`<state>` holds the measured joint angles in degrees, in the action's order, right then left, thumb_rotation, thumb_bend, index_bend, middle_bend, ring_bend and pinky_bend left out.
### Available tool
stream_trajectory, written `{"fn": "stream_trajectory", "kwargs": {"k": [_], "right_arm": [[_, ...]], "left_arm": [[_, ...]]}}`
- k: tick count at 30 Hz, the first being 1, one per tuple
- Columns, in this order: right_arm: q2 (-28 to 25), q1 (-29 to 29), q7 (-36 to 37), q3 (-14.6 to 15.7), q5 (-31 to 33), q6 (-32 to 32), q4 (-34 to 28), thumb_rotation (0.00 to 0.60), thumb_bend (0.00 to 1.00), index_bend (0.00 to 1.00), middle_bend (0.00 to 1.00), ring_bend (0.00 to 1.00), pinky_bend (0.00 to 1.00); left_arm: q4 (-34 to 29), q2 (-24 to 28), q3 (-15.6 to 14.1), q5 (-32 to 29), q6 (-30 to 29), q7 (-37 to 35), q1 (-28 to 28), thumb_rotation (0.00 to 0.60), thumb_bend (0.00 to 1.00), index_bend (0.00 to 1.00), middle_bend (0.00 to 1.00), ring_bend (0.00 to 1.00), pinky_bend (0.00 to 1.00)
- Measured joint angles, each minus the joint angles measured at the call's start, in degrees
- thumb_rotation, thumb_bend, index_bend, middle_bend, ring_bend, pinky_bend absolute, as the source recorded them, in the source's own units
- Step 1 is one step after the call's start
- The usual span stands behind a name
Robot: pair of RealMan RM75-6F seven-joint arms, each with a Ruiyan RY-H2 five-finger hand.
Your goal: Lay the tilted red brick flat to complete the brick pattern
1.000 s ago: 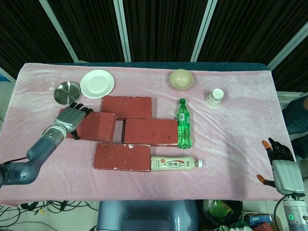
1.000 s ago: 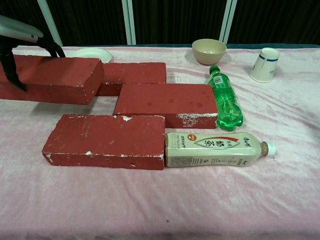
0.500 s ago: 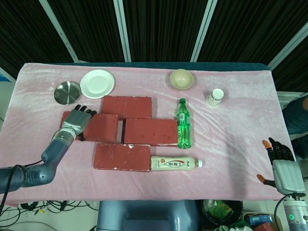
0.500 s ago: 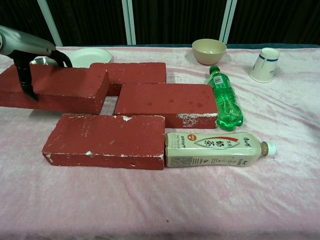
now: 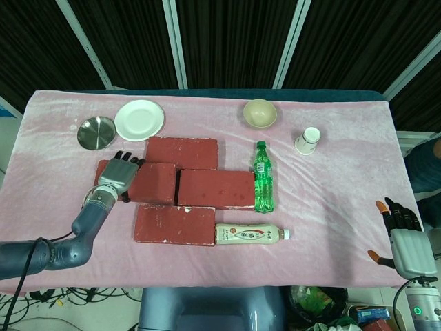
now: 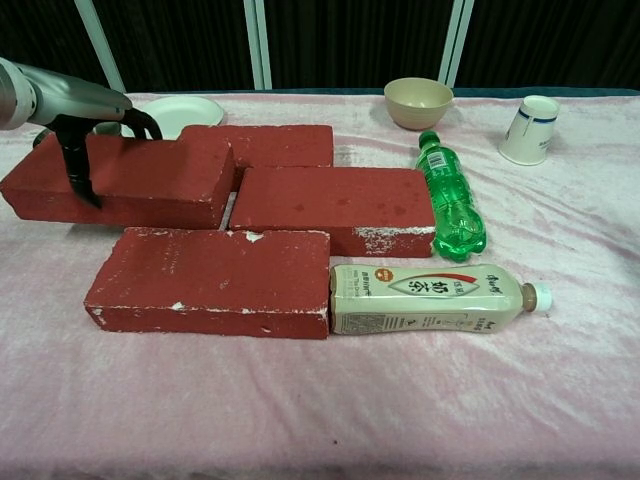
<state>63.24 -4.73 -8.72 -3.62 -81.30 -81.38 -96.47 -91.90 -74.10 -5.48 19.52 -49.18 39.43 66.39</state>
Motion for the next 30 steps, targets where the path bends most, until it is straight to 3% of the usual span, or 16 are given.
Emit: {"fn": "stream_trajectory", "kwargs": {"k": [17, 20, 25, 30], "right_arm": [[-0.14, -0.03, 0.27, 0.03, 0.11, 0.15, -0.09, 0.600, 0.04, 0.00, 0.00, 0.00, 0.08], [-0.19, -0.02, 0.36, 0.01, 0.15, 0.16, -0.14, 0.600, 0.04, 0.00, 0.00, 0.00, 0.08], [-0.19, -0.07, 0.38, 0.03, 0.22, 0.31, -0.17, 0.600, 0.04, 0.00, 0.00, 0.00, 0.08], [-0.15, -0.09, 0.28, 0.04, 0.24, 0.31, -0.22, 0.600, 0.04, 0.00, 0.00, 0.00, 0.08]], "left_arm": [[1.07, -3.26, 2.03, -0.73, 0.41, -0.10, -0.35, 0.600, 0.23, 0.26, 0.28, 0.00, 0.00], [1.42, -3.69, 1.94, -1.49, 0.59, 0.52, -0.23, 0.600, 0.17, 0.22, 0.25, 0.00, 0.00], [1.65, -4.16, 1.79, -2.38, -0.23, 1.54, -0.07, 0.600, 0.08, 0.07, 0.10, 0.00, 0.00], [1.33, -4.44, 1.60, -3.35, -1.17, 2.93, 0.10, 0.600, 0.04, 0.01, 0.04, 0.00, 0.00]]}}
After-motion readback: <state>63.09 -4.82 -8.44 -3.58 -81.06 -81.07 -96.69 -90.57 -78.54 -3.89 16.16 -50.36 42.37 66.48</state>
